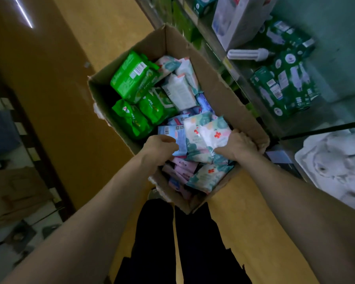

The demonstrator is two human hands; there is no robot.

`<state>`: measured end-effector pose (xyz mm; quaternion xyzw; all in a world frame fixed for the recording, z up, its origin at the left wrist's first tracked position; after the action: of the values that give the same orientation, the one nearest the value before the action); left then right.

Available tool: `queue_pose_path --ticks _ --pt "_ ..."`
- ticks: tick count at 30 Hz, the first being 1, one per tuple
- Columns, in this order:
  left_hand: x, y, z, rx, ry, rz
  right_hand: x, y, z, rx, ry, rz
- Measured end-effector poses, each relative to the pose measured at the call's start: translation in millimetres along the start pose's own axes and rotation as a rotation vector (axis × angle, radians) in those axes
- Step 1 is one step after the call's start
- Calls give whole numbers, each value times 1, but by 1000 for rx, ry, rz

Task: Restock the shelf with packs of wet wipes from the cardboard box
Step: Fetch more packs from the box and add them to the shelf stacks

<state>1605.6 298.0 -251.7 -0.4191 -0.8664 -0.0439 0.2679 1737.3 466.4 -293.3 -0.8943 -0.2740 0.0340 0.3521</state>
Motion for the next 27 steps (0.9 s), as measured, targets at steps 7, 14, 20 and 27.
queue_pose_path --ticks 7,14,20,27 --pt "-9 21 14 -17 -98 -207 8 -8 -11 107 -199 579" --pt "-15 38 13 -154 -245 -808 -38 6 -44 -375 -461 798" --pt "-29 9 30 271 -141 -781 -26 1 11 134 -171 426" --pt "-31 -3 41 334 -91 -705 -41 -17 22 99 -125 -31"
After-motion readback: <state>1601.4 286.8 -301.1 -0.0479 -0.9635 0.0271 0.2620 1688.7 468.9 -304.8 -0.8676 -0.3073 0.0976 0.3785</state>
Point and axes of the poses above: each hand's wrist, its own z-axis towards the middle knuckle, its own y-axis out of the palm, x = y × z, the point moved 2 cm from there along z, towards the middle knuckle, and after that the axes turned 13 degrees about -z, right-handed, at the moved point
